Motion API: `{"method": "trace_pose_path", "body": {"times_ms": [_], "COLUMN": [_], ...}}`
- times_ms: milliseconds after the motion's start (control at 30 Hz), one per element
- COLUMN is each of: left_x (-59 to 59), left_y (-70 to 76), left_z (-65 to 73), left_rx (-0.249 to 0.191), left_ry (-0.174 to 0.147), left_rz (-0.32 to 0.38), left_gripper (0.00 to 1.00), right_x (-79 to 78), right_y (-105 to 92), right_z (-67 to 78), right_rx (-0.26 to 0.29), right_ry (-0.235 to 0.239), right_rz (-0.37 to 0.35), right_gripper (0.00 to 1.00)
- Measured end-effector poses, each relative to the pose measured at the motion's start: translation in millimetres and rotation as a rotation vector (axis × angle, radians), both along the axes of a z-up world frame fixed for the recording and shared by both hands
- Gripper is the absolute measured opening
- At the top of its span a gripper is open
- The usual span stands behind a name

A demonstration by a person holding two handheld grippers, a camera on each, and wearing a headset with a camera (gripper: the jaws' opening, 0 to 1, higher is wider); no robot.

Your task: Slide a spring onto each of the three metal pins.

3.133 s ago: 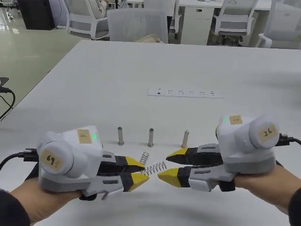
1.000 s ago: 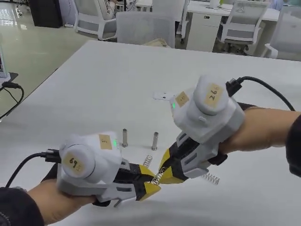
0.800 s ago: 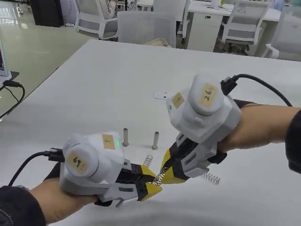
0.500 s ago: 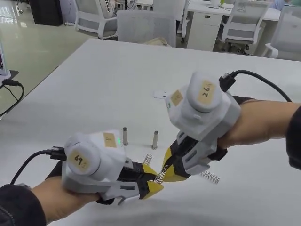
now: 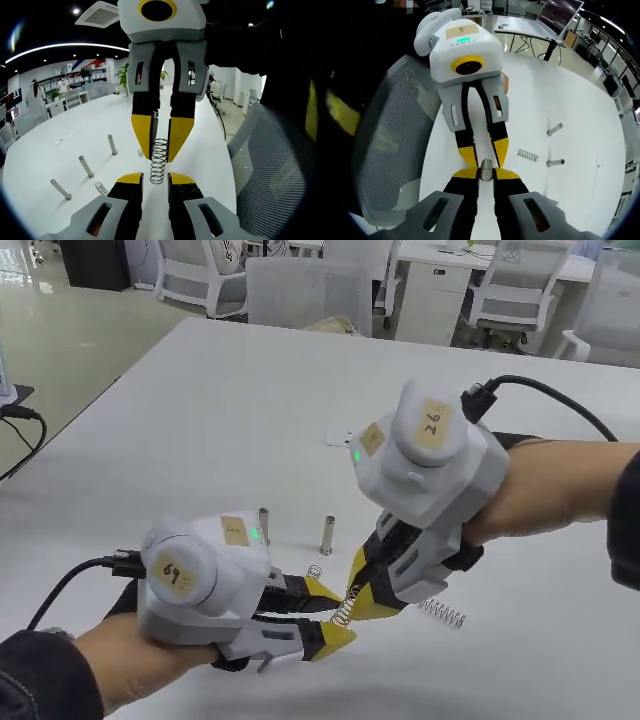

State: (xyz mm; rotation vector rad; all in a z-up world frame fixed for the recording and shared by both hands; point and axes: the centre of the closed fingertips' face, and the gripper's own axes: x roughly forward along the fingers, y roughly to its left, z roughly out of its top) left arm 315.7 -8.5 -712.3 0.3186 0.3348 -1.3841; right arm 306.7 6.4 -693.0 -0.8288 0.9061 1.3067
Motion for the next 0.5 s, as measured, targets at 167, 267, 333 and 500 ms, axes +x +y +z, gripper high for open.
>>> {"method": "trace_pose_path", "body": {"times_ms": [167, 267, 333, 500], "left_x": [2.0, 4.8, 4.7, 4.2], "left_y": [4.0, 5.2, 5.2, 4.8], "left_z": [-3.1, -2.0, -1.2, -0.5], "left_rx": [-0.002, -0.012, -0.017, -0.026], "left_ry": [0.013, 0.021, 0.026, 0.035], "left_rz": [0.015, 0.029, 0.031, 0.035], "left_gripper": [0.19, 0.23, 0.28, 0.36], "right_x": [6.5, 11.2, 13.9, 19.4], "right_y": [-7.2, -11.1, -13.5, -21.1], "right_z": [5.6, 9.3, 12.0, 16.4], "right_rx": [-0.004, -0.006, -0.003, -0.007], "right_ry": [-0.012, -0.025, -0.028, -0.040], "right_rz": [-0.018, -0.028, -0.038, -0.056], "right_gripper": [0.08, 0.08, 0.08, 0.08]}}
